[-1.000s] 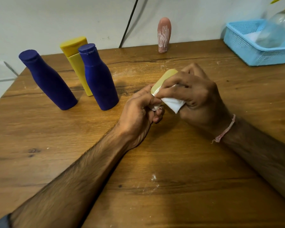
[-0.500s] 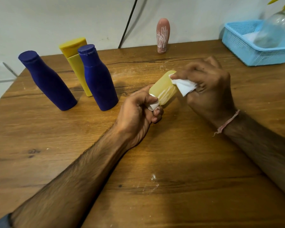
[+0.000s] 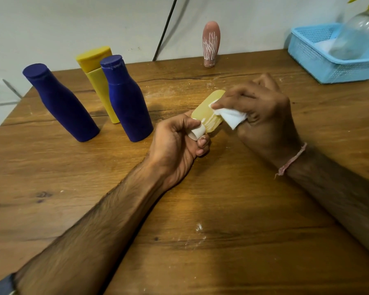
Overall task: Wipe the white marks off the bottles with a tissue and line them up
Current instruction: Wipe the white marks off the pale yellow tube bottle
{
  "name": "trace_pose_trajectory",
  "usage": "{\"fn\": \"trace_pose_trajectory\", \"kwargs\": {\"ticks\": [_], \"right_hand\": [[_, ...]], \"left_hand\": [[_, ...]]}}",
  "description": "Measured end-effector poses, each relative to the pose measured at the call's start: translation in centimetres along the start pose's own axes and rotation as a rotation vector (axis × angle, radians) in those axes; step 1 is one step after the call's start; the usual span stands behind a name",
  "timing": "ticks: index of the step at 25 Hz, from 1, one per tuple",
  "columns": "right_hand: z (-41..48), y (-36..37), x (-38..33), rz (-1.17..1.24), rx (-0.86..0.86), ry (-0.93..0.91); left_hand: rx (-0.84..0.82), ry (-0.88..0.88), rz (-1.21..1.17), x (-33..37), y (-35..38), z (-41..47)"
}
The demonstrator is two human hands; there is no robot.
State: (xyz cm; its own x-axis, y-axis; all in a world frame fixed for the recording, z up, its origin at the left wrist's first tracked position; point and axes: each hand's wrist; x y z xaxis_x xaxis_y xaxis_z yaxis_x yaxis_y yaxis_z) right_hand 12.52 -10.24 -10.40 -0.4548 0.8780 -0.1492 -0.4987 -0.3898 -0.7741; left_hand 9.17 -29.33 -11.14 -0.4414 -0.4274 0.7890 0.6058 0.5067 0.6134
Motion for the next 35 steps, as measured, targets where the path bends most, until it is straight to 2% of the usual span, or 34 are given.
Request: {"fn": "trace_pose_trajectory", "kwargs": {"ticks": [2, 5, 8, 12, 15, 19, 23, 26, 30, 33, 35], "right_hand": [[0.0, 0.0, 0.0, 0.012, 0.000, 0.005], [-0.2, 0.1, -0.4, 0.018, -0.069, -0.127], [0.1, -0.2, -0.2, 0.022, -0.023, -0.040], [-0.1, 0.2, -0.7, 0.030, -0.086, -0.152], [0.2, -0.1, -0.1, 0.013, -0.037, -0.038], [-0.1, 0.1, -0.8, 0.027, -0.078, -0.179], [0.1, -0.3, 0.5, -0.011, 0.004, 0.024], [-0.1, -0.1, 0.3, -0.004, -0.052, -0.065], [0.1, -0.3, 0.9, -0.012, 0.040, 0.108], [-0.1, -0.3, 0.5, -0.003, -0.009, -0.002], [0.0, -0.4, 0.6, -0.019, 0.010, 0.048]], "left_hand": [[0.003, 0.001, 0.000, 0.0, 0.0, -0.1], [-0.015, 0.004, 0.001, 0.0, 0.0, -0.1], [-0.012, -0.007, -0.009, 0.0, -0.1, 0.0], [-0.029, 0.015, 0.008, 0.0, -0.2, 0.0], [-0.003, -0.006, -0.018, 0.0, -0.1, 0.1], [-0.011, -0.017, -0.029, 0.3, 0.0, -0.1], [0.116, -0.067, -0.033, 0.3, 0.4, -0.1], [0.126, -0.049, -0.055, 0.3, 0.4, -0.1], [0.128, -0.073, -0.091, 0.3, 0.1, 0.1], [0.115, -0.064, -0.087, 0.4, 0.1, 0.1], [0.100, -0.071, -0.090, 0.4, 0.1, 0.2]]}}
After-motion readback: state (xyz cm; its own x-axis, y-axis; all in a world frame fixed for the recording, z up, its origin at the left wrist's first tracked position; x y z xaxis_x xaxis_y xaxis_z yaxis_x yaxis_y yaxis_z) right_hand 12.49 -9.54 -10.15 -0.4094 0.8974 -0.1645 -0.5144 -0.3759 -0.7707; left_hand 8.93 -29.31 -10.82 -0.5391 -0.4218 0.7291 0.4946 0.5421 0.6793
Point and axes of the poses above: each hand's wrist, its own z-axis towards the middle knuckle, its own y-axis out of the palm, x = y × z, and after that the axes turned 10 degrees about -x, right-handed
